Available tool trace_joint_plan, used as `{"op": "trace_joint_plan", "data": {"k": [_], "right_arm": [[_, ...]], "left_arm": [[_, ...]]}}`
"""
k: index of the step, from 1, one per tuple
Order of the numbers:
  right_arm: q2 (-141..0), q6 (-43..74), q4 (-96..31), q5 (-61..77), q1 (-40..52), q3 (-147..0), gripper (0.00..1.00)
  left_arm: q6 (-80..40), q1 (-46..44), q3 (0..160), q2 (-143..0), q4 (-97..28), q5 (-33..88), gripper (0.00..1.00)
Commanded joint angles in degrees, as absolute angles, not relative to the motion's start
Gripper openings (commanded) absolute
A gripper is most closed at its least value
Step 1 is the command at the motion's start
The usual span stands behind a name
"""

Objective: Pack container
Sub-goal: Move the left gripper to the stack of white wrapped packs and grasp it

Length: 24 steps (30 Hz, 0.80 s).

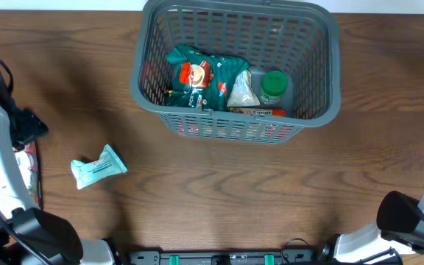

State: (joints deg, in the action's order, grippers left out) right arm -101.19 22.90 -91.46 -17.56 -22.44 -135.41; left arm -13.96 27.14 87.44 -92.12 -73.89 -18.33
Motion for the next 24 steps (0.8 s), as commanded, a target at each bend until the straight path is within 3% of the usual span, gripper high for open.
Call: {"op": "trace_joint_plan", "data": {"k": [1,12,17,24], "right_arm": [[-101.03,23.55,-91.50,-17.98,-22.96,-135.72,0.99],[-101.03,23.55,-91.50,-17.96,-22.96,-135.72,0.99],[-101.03,23.55,-91.50,-17.96,-22.94,-135.72,0.99],[-101.03,23.55,-91.50,-17.96,-22.96,-135.72,0.99]], "left_arm": [[-8.64,29.65,82.52,-92.16,-71.20,-18.70,0.99],[3.20,38.65,76.01,-92.18,-62.76,-9.21,0.98],[9.80,41.15,76.01,-92.27,-59.46,0.82,0.99],[14.61,41.45,76.01,-94.04,-55.94,1.08,0.98]]}}
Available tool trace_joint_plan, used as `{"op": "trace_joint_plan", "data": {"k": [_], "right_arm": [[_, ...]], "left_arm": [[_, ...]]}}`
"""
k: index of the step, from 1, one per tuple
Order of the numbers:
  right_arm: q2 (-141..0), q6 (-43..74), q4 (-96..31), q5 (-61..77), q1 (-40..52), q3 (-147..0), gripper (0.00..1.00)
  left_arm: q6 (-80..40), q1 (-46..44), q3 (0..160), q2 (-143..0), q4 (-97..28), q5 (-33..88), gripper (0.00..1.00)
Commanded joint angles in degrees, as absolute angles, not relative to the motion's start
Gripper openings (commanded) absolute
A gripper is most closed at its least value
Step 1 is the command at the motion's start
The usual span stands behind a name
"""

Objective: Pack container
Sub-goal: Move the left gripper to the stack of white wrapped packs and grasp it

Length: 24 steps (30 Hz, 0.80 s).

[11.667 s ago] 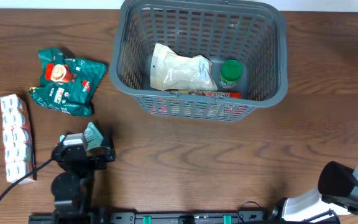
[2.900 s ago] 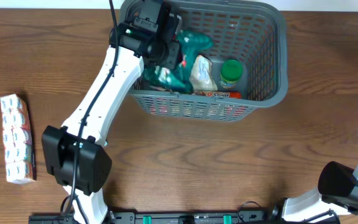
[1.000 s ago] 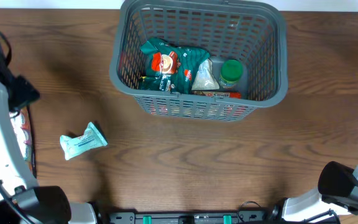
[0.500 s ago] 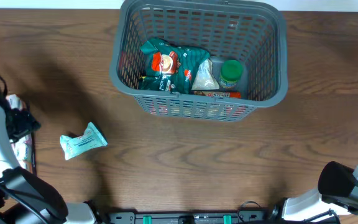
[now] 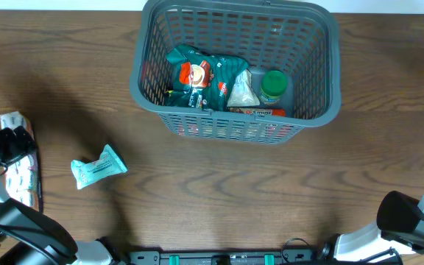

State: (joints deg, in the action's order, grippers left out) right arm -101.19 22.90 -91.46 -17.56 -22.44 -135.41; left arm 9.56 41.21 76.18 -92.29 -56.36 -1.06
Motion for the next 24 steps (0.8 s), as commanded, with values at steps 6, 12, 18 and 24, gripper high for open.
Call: {"op": "trace_joint_plan", "data": {"k": [6,12,18,24], "right_arm": [[-101.03,23.55,-91.50,-17.96,-22.94,-135.72,0.99],[-101.03,23.55,-91.50,-17.96,-22.96,-135.72,0.99],[-101.03,23.55,-91.50,-17.96,-22.96,-135.72,0.99],[-101.03,23.55,-91.50,-17.96,-22.94,-135.72,0.99]], "left_arm": [[17.19,41.45,76.01,-98.67,-55.55,0.86,0.96],[18.41,41.45,76.01,-103.20,-54.19,-2.85,0.96],[19.33,41.74,76.01,-103.85,-50.17,-7.57,0.96],[22.20,43.24,76.01,-104.49,-48.51,-6.79,0.96]]}}
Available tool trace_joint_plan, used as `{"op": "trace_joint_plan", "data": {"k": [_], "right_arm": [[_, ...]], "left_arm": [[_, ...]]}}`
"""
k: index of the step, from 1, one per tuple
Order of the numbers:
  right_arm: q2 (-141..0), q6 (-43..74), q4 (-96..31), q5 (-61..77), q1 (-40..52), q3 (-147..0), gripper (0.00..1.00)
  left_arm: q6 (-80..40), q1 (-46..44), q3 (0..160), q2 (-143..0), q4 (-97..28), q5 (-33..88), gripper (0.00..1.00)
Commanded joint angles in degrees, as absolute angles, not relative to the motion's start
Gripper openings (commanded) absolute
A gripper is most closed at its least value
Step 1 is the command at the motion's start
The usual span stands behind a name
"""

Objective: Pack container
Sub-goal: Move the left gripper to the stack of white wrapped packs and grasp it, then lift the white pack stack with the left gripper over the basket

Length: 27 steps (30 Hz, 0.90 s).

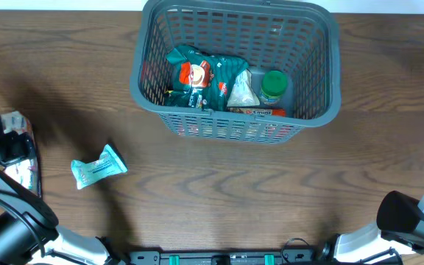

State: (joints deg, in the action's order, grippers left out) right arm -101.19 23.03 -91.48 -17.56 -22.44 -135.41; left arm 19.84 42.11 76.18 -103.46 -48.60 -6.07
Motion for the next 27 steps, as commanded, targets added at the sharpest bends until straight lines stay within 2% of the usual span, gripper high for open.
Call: {"op": "trace_joint_plan", "data": {"k": [1,15,17,18,19,20,22,27], "right_arm": [[-101.03,23.55,-91.50,-17.96,-22.94,-135.72,0.99],[-101.03,23.55,-91.50,-17.96,-22.96,-135.72,0.99],[-101.03,23.55,-91.50,-17.96,-22.96,-135.72,0.99],[-101.03,23.55,-91.50,-17.96,-22.94,-135.72,0.99],[-101.03,23.55,-91.53,-17.96,-22.96,-135.72,0.99],[-101.03,23.55,-91.50,-17.98,-22.96,-135.72,0.99],[-101.03,23.55,-91.50,-17.96,-22.94,-135.72,0.99],[-101.03,23.55,-91.50,-17.96,-22.94,-135.72,0.99]], "left_arm": [[22.81,43.55,76.01,-104.73,-48.51,-5.63,0.96],[25.02,44.29,76.01,-112.27,-48.51,2.39,0.95],[24.99,44.29,76.01,-113.16,-48.25,2.44,0.92],[24.99,44.29,76.01,-113.51,-48.03,2.44,0.88],[24.99,44.27,76.01,-113.75,-47.83,2.46,0.79],[24.99,44.29,76.01,-114.02,-47.64,2.46,0.65],[24.97,44.29,76.01,-114.50,-47.44,2.46,0.06],[21.43,44.29,76.03,-114.96,-46.94,2.50,0.06]]}}
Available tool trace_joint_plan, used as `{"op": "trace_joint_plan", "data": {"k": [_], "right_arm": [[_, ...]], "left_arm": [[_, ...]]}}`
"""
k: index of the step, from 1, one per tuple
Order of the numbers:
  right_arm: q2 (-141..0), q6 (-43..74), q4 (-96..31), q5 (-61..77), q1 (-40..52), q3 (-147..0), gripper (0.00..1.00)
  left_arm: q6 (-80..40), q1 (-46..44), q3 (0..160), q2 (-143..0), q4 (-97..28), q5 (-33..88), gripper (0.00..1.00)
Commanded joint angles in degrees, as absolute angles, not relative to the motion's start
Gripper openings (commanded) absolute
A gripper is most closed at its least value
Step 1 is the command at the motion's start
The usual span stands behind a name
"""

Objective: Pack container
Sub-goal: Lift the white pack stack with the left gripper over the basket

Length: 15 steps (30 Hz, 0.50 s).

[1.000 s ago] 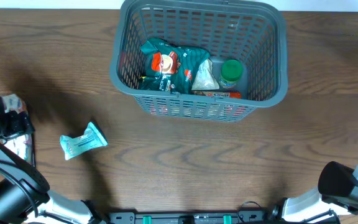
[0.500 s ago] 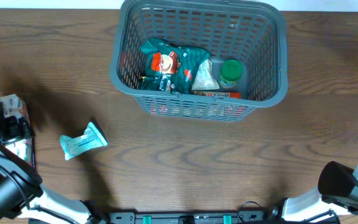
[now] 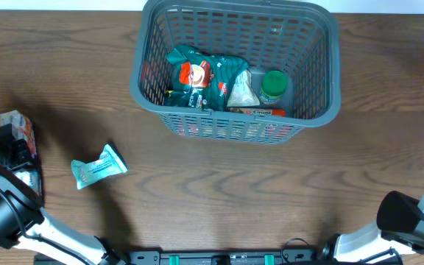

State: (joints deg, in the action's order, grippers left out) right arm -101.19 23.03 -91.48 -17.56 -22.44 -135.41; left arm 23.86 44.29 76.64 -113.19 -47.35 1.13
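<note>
A grey mesh basket stands at the back middle of the table. Inside it lie a green snack bag, a clear pouch and a green-lidded jar. A teal wipes packet lies on the wood in front of it, to the left. At the far left edge a red-and-white flat packet lies under my left gripper; its jaws are hidden by the wrist. Only a dark tip of my right gripper shows at the far right edge.
The left arm's body fills the front left corner and the right arm's base the front right. The brown wooden table stretches between them.
The left arm's body has shifted toward the front left corner. The red-and-white packet's far end now shows a little further right and more tilted. Nothing else has moved.
At first the left arm reached along the left edge with its gripper past the flat packet. Then the gripper stood over the packet, whose far end came into sight. It has stayed there since, while the basket, the teal packet and the right arm kept still.
</note>
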Motion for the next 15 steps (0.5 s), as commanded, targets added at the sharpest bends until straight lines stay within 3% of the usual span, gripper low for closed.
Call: {"op": "trace_joint_plan", "data": {"k": [1,8,15], "right_arm": [[-101.03,23.55,-91.50,-17.96,-22.96,-135.72,0.99],[-101.03,23.55,-91.50,-17.96,-22.96,-135.72,0.99],[-101.03,23.55,-91.50,-17.96,-22.96,-135.72,0.99]], "left_arm": [[20.64,44.27,76.03,-114.87,-46.68,2.61,0.06],[15.03,44.01,78.76,-112.57,-46.28,3.05,0.06],[14.76,41.04,84.01,-104.62,-45.95,16.53,0.06]]}}
